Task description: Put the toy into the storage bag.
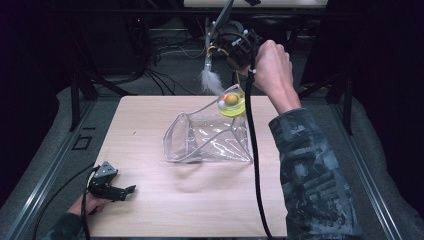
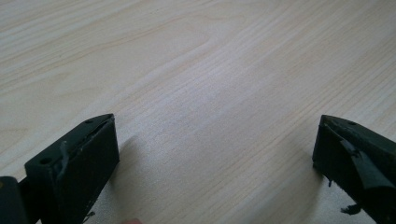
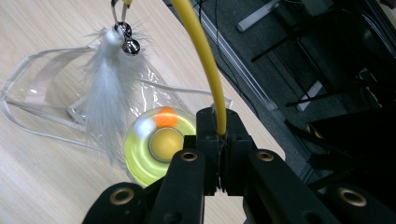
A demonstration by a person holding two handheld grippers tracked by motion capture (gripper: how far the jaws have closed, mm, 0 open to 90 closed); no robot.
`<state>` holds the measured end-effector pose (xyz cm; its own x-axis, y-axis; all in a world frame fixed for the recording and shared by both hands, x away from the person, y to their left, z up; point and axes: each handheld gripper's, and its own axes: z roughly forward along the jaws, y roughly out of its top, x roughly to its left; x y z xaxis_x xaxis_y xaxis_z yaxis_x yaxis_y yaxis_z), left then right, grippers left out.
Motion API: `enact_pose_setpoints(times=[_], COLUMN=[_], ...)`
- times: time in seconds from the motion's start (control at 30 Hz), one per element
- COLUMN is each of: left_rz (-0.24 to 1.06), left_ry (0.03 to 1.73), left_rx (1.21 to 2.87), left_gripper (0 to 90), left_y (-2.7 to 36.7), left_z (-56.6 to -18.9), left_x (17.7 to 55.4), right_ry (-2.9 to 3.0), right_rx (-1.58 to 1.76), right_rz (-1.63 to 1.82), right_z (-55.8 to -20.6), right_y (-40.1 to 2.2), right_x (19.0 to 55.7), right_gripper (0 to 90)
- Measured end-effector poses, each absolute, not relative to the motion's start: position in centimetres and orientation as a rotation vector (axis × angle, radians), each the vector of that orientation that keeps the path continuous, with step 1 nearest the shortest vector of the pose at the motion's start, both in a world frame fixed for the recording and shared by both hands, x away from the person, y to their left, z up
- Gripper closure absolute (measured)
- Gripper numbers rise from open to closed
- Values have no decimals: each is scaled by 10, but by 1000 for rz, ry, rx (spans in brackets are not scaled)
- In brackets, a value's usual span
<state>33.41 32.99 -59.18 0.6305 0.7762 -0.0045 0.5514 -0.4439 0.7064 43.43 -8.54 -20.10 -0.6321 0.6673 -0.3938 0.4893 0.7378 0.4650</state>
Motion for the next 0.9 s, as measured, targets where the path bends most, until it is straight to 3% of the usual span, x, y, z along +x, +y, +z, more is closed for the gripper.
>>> enact_pose_setpoints(times=[0.9], left_rz=[420], left_ry=[1028], left_rx=[2166], left_gripper=[3], left_y=[330], left_z=[-592], left_x=[334], right_ry=[2483], right_rx=[811], right_rz=[467], right_z=[-242], right_y=[-47], right_x=[448], right_gripper=[880])
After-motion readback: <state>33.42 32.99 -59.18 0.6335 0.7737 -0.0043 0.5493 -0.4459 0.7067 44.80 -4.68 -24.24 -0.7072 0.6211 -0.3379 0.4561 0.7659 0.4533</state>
